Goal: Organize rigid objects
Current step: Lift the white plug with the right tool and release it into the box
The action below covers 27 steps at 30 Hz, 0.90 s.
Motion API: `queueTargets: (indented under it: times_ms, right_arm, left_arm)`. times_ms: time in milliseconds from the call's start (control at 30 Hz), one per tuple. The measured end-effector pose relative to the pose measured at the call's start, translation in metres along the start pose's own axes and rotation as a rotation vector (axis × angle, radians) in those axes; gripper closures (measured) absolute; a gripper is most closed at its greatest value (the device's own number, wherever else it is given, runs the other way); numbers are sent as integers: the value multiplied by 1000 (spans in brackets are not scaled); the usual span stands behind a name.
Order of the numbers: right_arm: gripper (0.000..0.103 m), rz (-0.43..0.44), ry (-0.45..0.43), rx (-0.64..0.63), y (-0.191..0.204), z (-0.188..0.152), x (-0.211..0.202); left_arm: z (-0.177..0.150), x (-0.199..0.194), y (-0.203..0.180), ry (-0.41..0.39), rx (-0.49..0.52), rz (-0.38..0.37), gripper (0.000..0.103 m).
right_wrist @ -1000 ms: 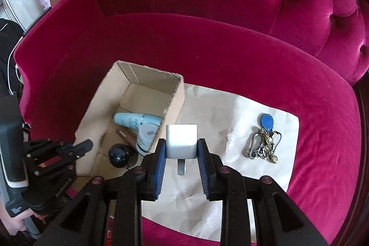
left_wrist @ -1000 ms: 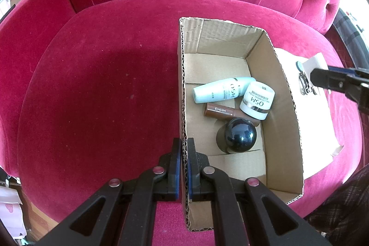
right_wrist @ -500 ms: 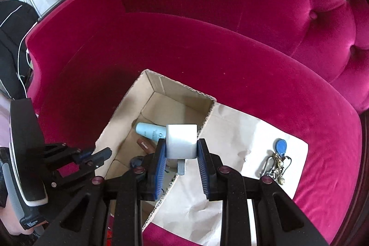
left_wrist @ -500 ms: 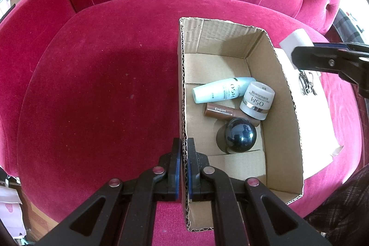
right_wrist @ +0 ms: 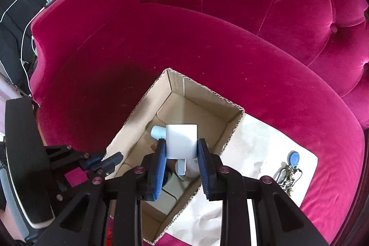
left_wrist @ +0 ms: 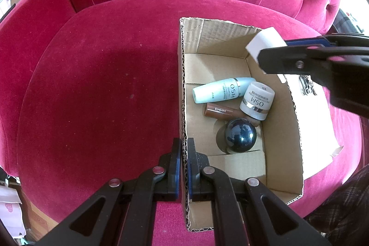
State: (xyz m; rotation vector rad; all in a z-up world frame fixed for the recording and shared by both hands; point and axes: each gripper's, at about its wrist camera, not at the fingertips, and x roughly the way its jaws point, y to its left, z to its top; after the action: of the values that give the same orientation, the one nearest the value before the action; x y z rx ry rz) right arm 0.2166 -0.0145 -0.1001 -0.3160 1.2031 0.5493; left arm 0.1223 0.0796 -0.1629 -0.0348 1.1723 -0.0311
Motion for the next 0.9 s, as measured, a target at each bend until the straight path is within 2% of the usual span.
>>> queueTargets:
  times_ms: [700,800,867,900]
  right_arm:
    - [74,24,21,20,-11,8,23]
    - [46,14,3,35,-14,10,20]
    - [35,-1,-14,46,-17,11,17]
    - [24,-9,-17,47,-18,12,17]
  left_arm:
    - [0,0,0,1,-1,0,99]
    - [0,0,0,1,0,0,99]
    - [0,0,-1,1,-1,-1,99]
    - [0,0,-2,1,-1,0,99]
